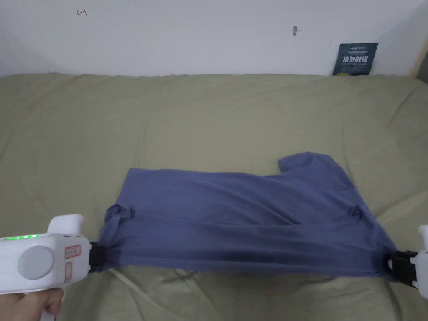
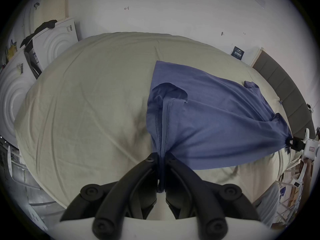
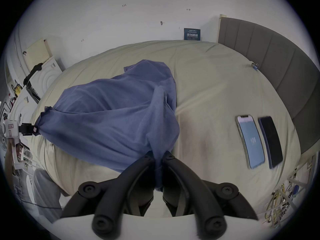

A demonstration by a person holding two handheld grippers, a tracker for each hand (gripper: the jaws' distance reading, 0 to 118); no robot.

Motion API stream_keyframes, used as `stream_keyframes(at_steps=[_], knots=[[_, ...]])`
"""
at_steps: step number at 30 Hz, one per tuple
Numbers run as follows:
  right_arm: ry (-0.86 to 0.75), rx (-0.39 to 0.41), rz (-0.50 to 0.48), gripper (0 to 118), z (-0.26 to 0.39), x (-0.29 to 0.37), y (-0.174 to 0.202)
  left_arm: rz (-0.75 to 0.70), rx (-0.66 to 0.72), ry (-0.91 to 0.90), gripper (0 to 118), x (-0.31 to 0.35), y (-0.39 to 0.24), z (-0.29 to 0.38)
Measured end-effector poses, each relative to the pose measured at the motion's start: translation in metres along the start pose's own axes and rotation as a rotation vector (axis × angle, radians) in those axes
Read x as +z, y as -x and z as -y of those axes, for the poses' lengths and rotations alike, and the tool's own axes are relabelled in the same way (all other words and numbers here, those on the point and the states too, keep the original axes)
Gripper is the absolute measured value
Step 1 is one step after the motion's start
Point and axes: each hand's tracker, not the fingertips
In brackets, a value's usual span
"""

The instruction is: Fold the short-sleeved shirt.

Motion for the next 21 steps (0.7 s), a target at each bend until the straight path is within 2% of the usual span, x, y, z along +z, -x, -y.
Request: stream_keyframes(at_steps=[8,15,16,17,18,19,21], knots=[[0.047,-0.078,-0.015,10,0.061,0.021,-0.017,-0.012,-0.007,0.019,4,0.039,0.010,0.060],[0.082,-0.101,-0.006,13,0.067,0.013,-0.011,0.034,0.077,0.033,6,0.013,0.025,0.070],[0.073,-0.105,0.024,41,0.067,0.014,-0.011,0.039,0.076,0.016,37,0.014,0.023,0.072],[0.066,-0.102,0.081,79,0.068,0.018,-0.012,0.012,0.060,0.007,86,0.013,0.027,0.071],[0.015,-0.095,0.119,101,0.069,0.024,-0.006,-0.002,0.043,0.014,118,0.014,0.028,0.071],[-0.111,-0.085,0.152,103,0.071,0.039,-0.003,0.002,0.015,-0.096,114,0.030,0.031,0.065],[-0.227,-0.045,0.180,103,0.067,0.060,0.004,0.000,0.035,-0.086,115,0.053,0.015,0.066]])
